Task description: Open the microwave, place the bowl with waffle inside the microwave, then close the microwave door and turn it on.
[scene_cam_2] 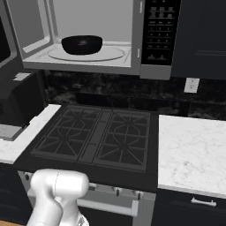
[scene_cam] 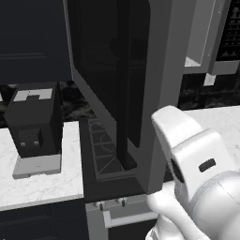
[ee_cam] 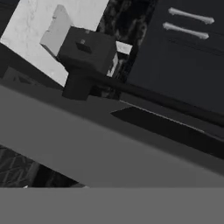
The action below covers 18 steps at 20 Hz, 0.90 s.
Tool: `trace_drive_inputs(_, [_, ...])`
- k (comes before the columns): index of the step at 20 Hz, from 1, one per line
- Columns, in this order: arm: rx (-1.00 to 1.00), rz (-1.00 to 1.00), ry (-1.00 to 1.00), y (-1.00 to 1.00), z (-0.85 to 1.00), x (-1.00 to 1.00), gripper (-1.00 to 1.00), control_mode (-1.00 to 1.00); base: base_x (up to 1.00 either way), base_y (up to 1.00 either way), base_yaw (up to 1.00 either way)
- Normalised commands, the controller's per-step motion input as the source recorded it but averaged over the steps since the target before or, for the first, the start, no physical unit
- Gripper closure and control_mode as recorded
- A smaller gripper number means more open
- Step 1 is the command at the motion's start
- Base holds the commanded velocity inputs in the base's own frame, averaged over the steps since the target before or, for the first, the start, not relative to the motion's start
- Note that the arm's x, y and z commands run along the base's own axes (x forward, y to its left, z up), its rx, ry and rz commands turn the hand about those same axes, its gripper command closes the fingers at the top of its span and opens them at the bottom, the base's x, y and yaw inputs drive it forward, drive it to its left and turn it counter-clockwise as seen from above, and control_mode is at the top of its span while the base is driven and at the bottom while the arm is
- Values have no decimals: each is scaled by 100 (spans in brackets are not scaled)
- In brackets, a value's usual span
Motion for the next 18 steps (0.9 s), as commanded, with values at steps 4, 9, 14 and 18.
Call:
trace_drive_inputs(4, [-9,-26,0,88,-5,-16,100,-100,0,0,0])
trace_drive_inputs(9, [-4,-21,-2,74,-5,-4,100,-100,0,0,0])
trace_drive_inputs(14, [0,-3,-25,0,0,-94,100,-100,0,0,0])
trace_drive_inputs(18, [0,0,-23,0,0,-100,100,-100,0,0,0])
